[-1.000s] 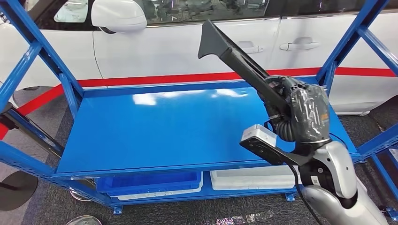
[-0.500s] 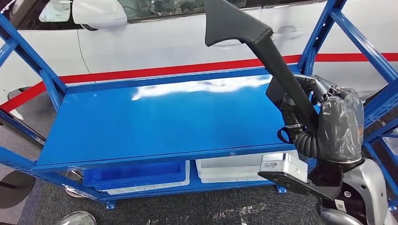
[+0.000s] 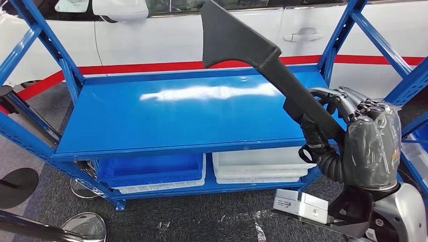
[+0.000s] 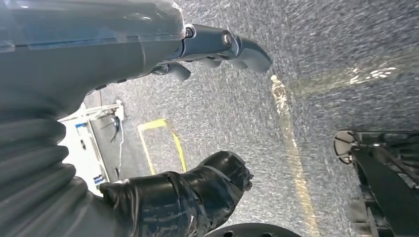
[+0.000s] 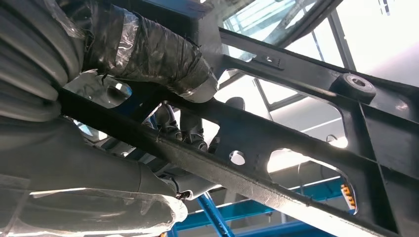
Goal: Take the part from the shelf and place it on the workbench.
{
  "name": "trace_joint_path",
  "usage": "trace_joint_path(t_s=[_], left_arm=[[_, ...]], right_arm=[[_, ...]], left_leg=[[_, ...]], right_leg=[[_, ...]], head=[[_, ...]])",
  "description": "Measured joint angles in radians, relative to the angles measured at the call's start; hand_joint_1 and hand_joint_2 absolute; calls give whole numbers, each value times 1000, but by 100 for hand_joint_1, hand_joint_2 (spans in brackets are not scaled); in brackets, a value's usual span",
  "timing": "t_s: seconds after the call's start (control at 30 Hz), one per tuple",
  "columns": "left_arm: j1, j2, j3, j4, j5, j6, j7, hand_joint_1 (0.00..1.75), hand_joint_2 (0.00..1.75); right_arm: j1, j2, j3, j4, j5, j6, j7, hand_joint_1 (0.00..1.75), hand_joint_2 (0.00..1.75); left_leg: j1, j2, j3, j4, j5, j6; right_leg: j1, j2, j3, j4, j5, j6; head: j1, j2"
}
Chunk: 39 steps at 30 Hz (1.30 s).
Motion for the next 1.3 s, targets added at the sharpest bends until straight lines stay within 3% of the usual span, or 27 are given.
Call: trace_joint_path(t_s=[0.03,0.1,0.17,0.2,0.27,0.33,0.43,0.47,0.5,0.57,0.6,0.67,0.7,0.73,0.8,0.83,0.9,0.97,1.0,1.03,1.1,1.17,1.2,1.23,1.3], left_arm=[[0,-1,0,0,0,0,0,0,175],[0,-2,0,0,1,-1,0,0,175],[0,-2,0,0,1,-1,0,0,175],[0,-2,0,0,2,-1,0,0,175],[2,-2,0,0,4,-1,0,0,175],[6,-3,0,0,5,-1,0,0,175],[8,-4,0,0,5,-2,0,0,175],[8,-4,0,0,5,-3,0,0,175],[7,-4,0,0,4,-3,0,0,175],[6,-4,0,0,4,-3,0,0,175],[5,-4,0,0,4,-3,0,0,175],[3,-3,0,0,4,-2,-1,0,175],[2,-2,0,0,4,-2,-1,0,175],[2,-2,0,0,4,-2,-1,0,175],[1,-2,0,0,4,-2,-2,0,175],[0,-3,0,0,3,-2,-2,0,175],[-1,-3,0,0,0,-3,-2,0,175],[0,-3,0,0,-2,-4,-2,0,175],[0,-3,0,0,-2,-4,-2,0,175],[0,-4,0,0,-2,-4,-2,0,175],[0,-4,0,0,-2,-4,-2,0,175],[1,-4,0,0,-3,-4,-3,0,175],[1,-3,0,0,-3,-4,-4,0,175],[1,-3,0,0,-3,-4,-5,0,175],[3,-4,0,0,-3,-4,-6,0,175]], right_arm=[[-3,0,2,0,-1,2,2,175,175],[-11,-2,7,0,-9,4,9,175,175],[-22,-4,12,-1,-21,4,16,175,175],[-25,-5,14,-1,-28,4,20,175,175],[-28,-6,16,-1,-41,4,26,175,175],[-31,-7,17,-1,-57,7,32,175,175],[-37,-12,17,-1,-78,12,41,175,175],[-37,-13,17,0,-82,14,43,175,175],[-37,-14,17,0,-85,15,44,175,175],[-37,-15,17,0,-87,16,46,175,175],[-37,-16,17,0,-87,15,46,175,175],[-38,-18,17,-1,-87,15,48,175,175],[-40,-20,17,-1,-87,15,48,175,175],[-41,-21,17,-1,-88,14,49,175,175],[-42,-23,17,-1,-92,13,50,175,175],[-42,-25,17,-1,-94,13,50,175,175],[-42,-29,17,0,-97,12,50,175,175],[-42,-31,17,0,-99,11,52,175,175],[-42,-31,17,0,-99,9,54,175,175],[-42,-32,17,1,-99,7,56,175,175],[-45,-33,17,1,-99,3,59,175,175],[-53,-33,17,1,-99,0,60,175,175],[-56,-33,17,2,-100,-1,61,175,175],[-59,-33,17,2,-101,-1,62,175,175],[-64,-34,16,2,-103,-1,64,175,175]], left_leg=[[2,0,-18,7,9,-3],[6,0,-55,29,22,-13],[6,-2,-86,56,30,-26],[5,-3,-95,65,36,-33],[6,-5,-103,68,50,-46],[11,-9,-117,85,27,-58],[17,-11,-157,224,-114,-75],[18,-11,-165,282,-147,-78],[19,-11,-162,322,-156,-80],[19,-11,-111,312,-117,-77],[19,-12,-61,259,-93,-72],[14,-16,43,119,-94,-60],[10,-18,75,67,-103,-54],[6,-20,87,39,-112,-49],[4,-17,78,26,-94,-36],[6,-14,73,18,-81,-28],[10,-7,58,8,-52,-13],[7,-5,29,10,-29,-5],[6,-5,12,14,-19,-5],[5,-4,-7,20,-10,-6],[5,-5,-44,37,6,-10],[3,-6,-74,58,17,-19],[2,-7,-84,66,23,-24],[1,-8,-90,69,30,-29],[2,-10,-97,69,44,-40]], right_leg=[[-2,0,21,5,18,5],[-8,-1,109,-78,59,13],[-7,0,196,-199,46,9],[-5,1,217,-234,33,1],[0,2,210,-245,36,-23],[-3,-1,195,-249,55,-42],[-5,-3,157,-251,90,-57],[-4,-3,141,-250,102,-57],[-4,-2,124,-249,113,-56],[-3,-1,95,-246,135,-53],[-3,0,83,-246,145,-51],[-2,-1,69,-247,162,-42],[-3,-2,67,-249,172,-37],[-4,-3,67,-254,181,-30],[-6,-3,67,-262,196,-16],[-5,-2,62,-255,184,-11],[-1,0,38,-186,103,-8],[2,0,11,-64,11,-6],[2,-1,8,-17,-3,-5],[2,-1,19,3,5,-3],[1,-2,86,-49,53,-3],[3,-3,178,-172,55,-7],[5,-3,207,-220,46,-11],[8,-2,218,-244,36,-17],[8,-3,207,-253,50,-32]], head=[[0,0],[0,0],[1,0],[2,0],[2,0],[0,0],[-6,0],[-7,0],[-7,0],[-7,0],[-7,0],[-6,0],[-6,0],[-7,0],[-9,0],[-9,0],[-5,0],[-3,0],[-3,0],[-3,0],[-3,0],[-4,0],[-4,0],[-3,0],[-2,0]])
